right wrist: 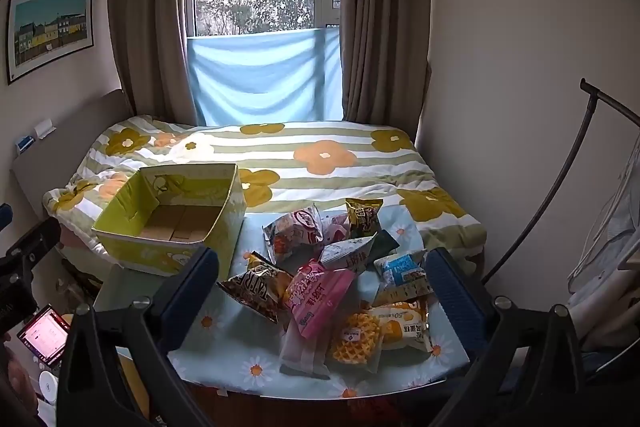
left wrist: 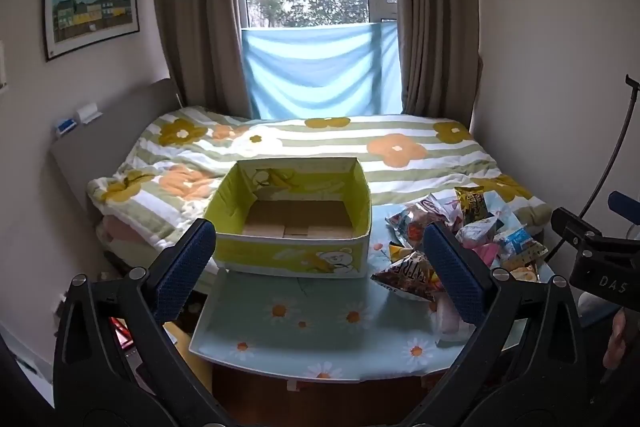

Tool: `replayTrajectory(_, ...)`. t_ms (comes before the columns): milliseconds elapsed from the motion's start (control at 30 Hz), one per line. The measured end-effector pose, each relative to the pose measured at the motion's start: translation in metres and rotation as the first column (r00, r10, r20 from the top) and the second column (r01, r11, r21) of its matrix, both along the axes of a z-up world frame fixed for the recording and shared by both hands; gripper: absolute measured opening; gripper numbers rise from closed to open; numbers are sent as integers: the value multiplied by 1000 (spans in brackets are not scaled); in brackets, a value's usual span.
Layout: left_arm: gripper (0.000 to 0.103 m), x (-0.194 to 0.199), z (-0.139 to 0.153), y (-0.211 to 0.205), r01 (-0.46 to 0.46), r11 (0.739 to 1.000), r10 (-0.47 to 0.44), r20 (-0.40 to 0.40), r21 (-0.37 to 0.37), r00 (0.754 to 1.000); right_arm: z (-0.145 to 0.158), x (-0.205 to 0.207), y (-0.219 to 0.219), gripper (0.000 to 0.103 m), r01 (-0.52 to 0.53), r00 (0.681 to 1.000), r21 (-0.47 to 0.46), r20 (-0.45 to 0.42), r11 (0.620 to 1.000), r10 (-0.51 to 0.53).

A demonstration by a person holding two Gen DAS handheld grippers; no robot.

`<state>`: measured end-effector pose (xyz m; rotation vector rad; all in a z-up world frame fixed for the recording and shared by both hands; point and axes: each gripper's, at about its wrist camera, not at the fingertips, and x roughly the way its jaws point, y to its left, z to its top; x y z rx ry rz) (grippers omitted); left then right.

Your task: Organize snacks

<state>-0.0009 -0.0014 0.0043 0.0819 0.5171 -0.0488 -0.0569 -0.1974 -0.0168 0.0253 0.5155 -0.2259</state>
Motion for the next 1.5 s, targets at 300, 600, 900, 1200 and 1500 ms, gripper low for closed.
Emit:
replayTrajectory(300,103,0,0,-2,-8,1000,8,-4,-3,1000,0,2,-3,103,-3,1000,5,-8,1000,3)
replayTrajectory(600,103,3,1,-5,-16,1000,16,-9,7,1000,0,4,-6,103,-5,1000,3,-12,1000,5)
replayTrajectory(900,103,4,-1,-6,-12,1000,12,-15,-3,1000,-1,6,-10,103,-8,1000,2,-12,1000,8)
replayTrajectory(1200,103,3,-2,-7,-2,1000,2,-23,-7,1000,-3,8,-12,103,-8,1000,3,-16,1000,8)
replayTrajectory(1500,103,2,-3,-8,5,1000,-5,-25,-8,1000,-4,8,-12,103,-8,1000,4,-19,1000,9)
